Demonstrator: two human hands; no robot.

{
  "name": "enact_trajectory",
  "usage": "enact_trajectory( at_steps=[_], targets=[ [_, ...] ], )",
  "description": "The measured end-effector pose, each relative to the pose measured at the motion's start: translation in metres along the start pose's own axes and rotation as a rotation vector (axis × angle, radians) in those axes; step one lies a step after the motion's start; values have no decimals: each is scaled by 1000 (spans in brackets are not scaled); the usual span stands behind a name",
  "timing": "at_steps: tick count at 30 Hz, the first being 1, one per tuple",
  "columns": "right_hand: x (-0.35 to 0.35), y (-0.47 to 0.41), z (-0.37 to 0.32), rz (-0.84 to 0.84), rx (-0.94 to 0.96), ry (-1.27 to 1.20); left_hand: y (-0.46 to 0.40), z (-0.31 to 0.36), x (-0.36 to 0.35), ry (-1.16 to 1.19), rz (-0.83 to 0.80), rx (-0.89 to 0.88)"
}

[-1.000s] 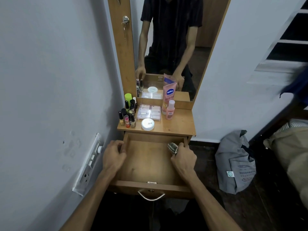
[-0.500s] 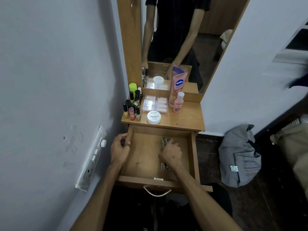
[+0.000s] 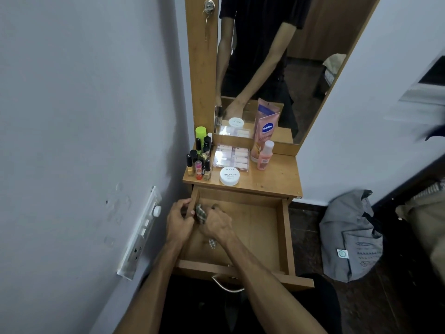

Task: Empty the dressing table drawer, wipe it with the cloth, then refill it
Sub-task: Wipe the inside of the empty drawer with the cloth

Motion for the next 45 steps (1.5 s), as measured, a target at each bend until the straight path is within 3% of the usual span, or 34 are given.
enact_trajectory(
  at_steps=[4,8,14,18,23,28,31,39,41,45],
  targets=[
    [4,24,18,-163,303,181,1,1,0,-34,-4,5],
    [4,50,29,-171,500,372,6,4,3,-84,-30,-25],
    [18,47,50,-183,344,689,11,16,3,-185,-71,-68],
    [26,45,91,-261,221,682,13,20,5,-204,-71,-96],
    [49,54,134,-439,32,336,11,23,6,-231,-81,-84],
    [79,71,157,-468,65,-92,12,24,6,-242,-86,-74],
    [105,77,175,-359,13,-369,14,25,4,-246,-78,-65],
    [163,79,236,282,-147,-827,14,23,5,-233,-68,-43],
    [181,80,241,338,-180,-1009,12,21,3,-218,-65,-29],
    [217,60,230,262,-267,-1338,10,18,5,-163,-46,-31]
  ],
)
Point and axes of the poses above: each hand's wrist, its own y-axis away from the middle knuckle, its own x-axis out of the back of the hand, z = x × y, the point moved 3 cm from there along -y, towards the middle knuckle, and after that the axes turned 11 degrees about -x, right-handed, at the moved point
